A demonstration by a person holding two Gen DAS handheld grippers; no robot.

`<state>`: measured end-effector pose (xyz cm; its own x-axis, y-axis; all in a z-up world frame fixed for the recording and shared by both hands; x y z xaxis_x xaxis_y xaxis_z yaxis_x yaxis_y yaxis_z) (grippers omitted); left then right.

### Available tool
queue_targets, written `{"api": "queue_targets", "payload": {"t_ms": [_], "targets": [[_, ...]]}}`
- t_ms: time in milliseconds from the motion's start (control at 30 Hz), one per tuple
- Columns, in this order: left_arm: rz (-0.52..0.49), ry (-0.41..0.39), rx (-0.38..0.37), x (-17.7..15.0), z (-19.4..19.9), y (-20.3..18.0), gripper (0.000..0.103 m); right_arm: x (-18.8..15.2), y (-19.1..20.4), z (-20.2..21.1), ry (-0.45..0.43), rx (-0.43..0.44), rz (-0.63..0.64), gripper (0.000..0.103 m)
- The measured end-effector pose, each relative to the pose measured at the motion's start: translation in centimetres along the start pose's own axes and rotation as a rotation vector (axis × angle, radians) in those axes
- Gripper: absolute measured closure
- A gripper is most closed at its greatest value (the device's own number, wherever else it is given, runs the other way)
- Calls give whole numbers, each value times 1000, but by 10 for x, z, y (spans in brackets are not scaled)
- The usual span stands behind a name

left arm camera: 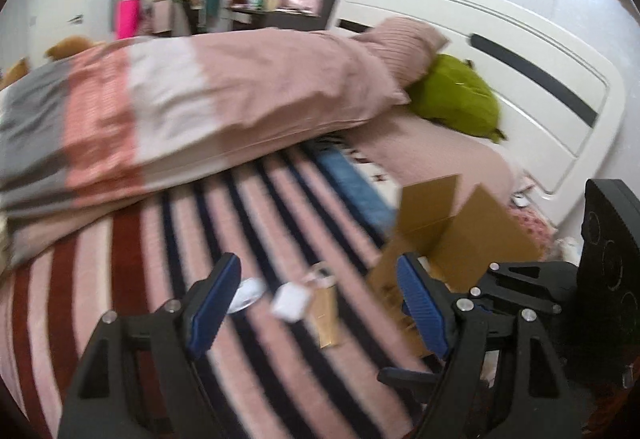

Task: Organize rigid objects
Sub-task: 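Grasp the gold bar keychain with the right gripper, then carry the gold keychain into the cardboard box and open the right gripper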

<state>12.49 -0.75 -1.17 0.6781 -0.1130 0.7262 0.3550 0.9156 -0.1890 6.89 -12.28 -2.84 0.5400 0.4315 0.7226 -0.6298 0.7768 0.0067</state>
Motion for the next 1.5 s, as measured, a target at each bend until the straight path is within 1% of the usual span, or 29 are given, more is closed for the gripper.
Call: {"api": "queue_targets", "payload": {"t_ms": [67, 167, 233, 300, 367, 400, 433, 467, 500, 567, 600, 667, 700, 767, 800, 833, 867, 933, 967, 1067, 1167, 1233, 1267, 1333, 1400, 1433, 1467, 1500], "targets": [[24, -3, 38, -18, 5, 21, 25, -1, 18, -17, 26, 23, 18, 62], [60, 3, 80, -45, 5, 47, 25, -7, 38, -51, 94, 40, 16, 62], [74, 4, 99, -60, 3, 58, 25, -15, 49, -73, 136, 19, 19, 62], [96, 10, 100, -79, 0, 69, 25, -26, 48, -94, 167, -38, 0, 62], [111, 15, 79, -90, -4, 74, 25, -36, 37, -116, 209, -111, -62, 62], [116, 17, 71, -95, -6, 75, 25, -42, 30, -126, 226, -166, -83, 62], [119, 19, 67, -98, -8, 75, 25, -48, 20, -136, 241, -236, -99, 57], [122, 24, 62, -102, -10, 75, 25, -53, 12, -144, 252, -280, -119, 50], [124, 30, 58, -105, -12, 75, 25, -60, -1, -153, 264, -325, -162, 48], [123, 35, 54, -108, -13, 76, 25, -66, -23, -162, 278, -379, -221, 48], [127, 34, 51, -109, -14, 76, 25, -67, -33, -166, 281, -415, -228, 47], [135, 30, 43, -109, -15, 77, 25, -67, -49, -170, 260, -497, -194, 47], [138, 28, 40, -110, -15, 78, 25, -69, -54, -173, 263, -510, -192, 47], [138, 27, 40, -109, -16, 77, 25, -77, -65, -181, 288, -478, -224, 48], [138, 27, 39, -110, -16, 77, 25, -79, -68, -182, 287, -458, -236, 51], [141, 27, 39, -110, -16, 78, 25, -79, -69, -181, 274, -448, -230, 61], [146, 26, 39, -109, -16, 78, 25, -78, -66, -180, 267, -441, -213, 76], [151, 25, 37, -109, -17, 77, 25, -79, -60, -175, 260, -431, -183, 88], [153, 24, 34, -109, -17, 76, 25, -81, -57, -172, 260, -419, -170, 89], [142, 24, 28, -109, -15, 71, 25, -84, -48, -168, 263, -327, -166, 89], [143, 22, 28, -108, -14, 70, 25, -84, -27, -155, 239, -175, -182, 89], [147, 23, 23, -108, -14, 69, 25, -80, -5, -148, 205, -84, -136, 89], [147, 24, 24, -109, -13, 68, 25, -79, 7, -148, 200, -52, -112, 89], [145, 31, 31, -110, -14, 67, 25, -80, 24, -151, 227, -17, -89, 89], [146, 36, 36, -111, -15, 66, 25, -85, 33, -156, 271, -8, -81, 89], [147, 38, 36, -111, -15, 65, 25, -89, 38, -158, 289, -17, -60, 86], [147, 41, 35, -112, -15, 64, 25, -91, 41, -159, 299, -35, -33, 79], [146, 43, 36, -112, -16, 64, 25, -94, 42, -159, 305, -59, -7, 75]]}}
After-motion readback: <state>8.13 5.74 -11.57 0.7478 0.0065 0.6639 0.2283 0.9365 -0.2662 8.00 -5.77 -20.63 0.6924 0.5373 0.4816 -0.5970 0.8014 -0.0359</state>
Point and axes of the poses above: each gripper's, at about its wrist camera, not at the fingertips, and z roughly against the way its jaws point, y to its left, x to its top, the point moved 4 cm from there along -z, roughly the way its jaws point, and after that the axes turned 1 degree about -x, right-handed, at the moved point
